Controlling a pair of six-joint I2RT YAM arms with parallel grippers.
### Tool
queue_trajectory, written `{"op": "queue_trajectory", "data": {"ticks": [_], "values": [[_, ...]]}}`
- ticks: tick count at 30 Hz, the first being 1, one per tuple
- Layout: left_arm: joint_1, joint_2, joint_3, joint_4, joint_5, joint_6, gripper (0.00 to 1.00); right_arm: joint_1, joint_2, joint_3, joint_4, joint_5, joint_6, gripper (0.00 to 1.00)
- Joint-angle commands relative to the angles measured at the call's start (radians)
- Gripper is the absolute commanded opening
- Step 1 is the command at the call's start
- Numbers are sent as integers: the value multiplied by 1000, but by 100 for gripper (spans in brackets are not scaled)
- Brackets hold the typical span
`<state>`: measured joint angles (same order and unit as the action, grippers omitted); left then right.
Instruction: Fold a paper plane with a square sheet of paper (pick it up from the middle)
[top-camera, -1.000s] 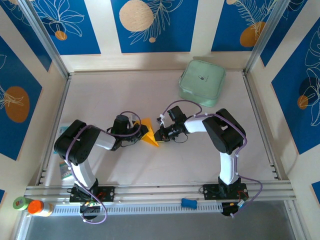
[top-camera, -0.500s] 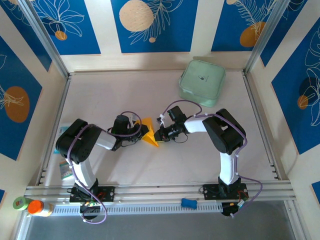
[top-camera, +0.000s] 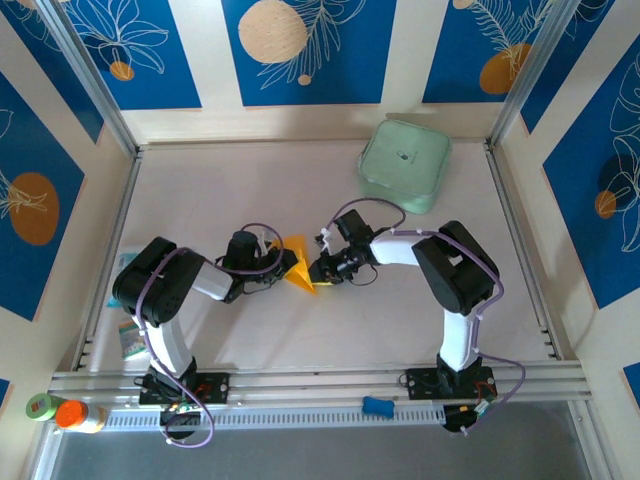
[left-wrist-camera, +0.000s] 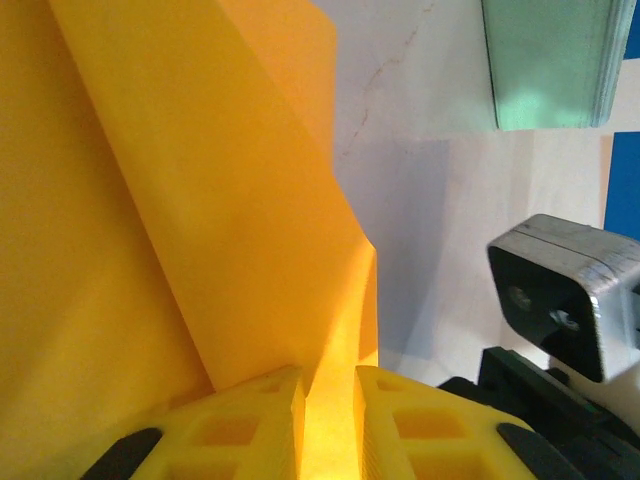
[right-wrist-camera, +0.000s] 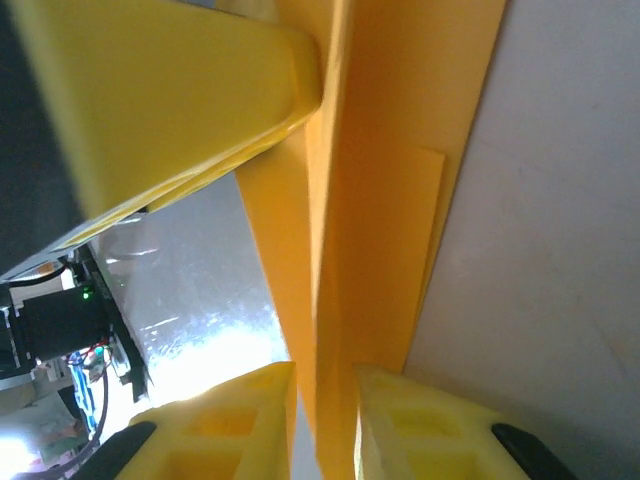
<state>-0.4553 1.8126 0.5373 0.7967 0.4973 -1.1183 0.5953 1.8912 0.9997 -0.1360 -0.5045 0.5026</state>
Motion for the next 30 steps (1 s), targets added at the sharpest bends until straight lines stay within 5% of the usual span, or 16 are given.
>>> {"op": "queue_trajectory", "data": {"ticks": [1,30], "values": [[-2,16,-23,-21,-11,7,21,-2,-48,8,-67,-31,19,21],[-5,-3,-19,-107,-27,21,25,38,26,57,-160,52,-16,20]]}}
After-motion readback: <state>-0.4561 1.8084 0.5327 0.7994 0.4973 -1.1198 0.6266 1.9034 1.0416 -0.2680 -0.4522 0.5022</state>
